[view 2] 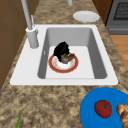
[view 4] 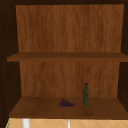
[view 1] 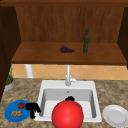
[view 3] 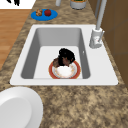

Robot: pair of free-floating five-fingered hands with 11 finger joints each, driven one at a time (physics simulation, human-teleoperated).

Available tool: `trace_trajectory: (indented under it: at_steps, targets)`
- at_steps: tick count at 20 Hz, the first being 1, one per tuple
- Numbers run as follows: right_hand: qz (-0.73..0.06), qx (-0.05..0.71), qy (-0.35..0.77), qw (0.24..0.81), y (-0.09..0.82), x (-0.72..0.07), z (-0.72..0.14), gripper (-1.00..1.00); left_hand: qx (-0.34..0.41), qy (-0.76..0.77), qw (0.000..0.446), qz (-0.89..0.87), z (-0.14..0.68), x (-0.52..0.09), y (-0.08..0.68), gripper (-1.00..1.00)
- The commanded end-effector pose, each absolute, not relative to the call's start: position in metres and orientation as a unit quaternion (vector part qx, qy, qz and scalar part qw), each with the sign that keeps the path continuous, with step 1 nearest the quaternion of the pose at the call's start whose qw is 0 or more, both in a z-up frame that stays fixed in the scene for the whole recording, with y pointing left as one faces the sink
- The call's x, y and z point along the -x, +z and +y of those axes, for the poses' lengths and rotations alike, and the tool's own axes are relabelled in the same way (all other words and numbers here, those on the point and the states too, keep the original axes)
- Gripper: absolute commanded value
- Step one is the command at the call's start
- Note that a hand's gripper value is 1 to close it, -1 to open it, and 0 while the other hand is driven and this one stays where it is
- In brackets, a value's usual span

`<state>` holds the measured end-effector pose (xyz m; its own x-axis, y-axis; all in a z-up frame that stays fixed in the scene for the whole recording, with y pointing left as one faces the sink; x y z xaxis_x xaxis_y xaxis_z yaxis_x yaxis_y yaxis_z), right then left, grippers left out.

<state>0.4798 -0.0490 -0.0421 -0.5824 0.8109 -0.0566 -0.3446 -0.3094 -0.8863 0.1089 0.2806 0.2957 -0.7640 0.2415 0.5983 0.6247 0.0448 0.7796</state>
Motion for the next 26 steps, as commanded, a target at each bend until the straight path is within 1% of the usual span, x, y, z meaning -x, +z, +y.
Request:
trace_trajectory:
  at_steps: [1,26]
  targets:
    - [-0.453,0.251,0.742,0.426,-0.022,-0.473,-0.057,1.0,0.307,-0.619,0.155,-0.706,0.281,-0.109,0.296,0.0]
    - [-0.458,0.24,0.738,0.433,0.115,-0.43,-0.114,1.0,0.307,-0.619,0.155,-0.706,0.281,-0.109,0.296,0.0]
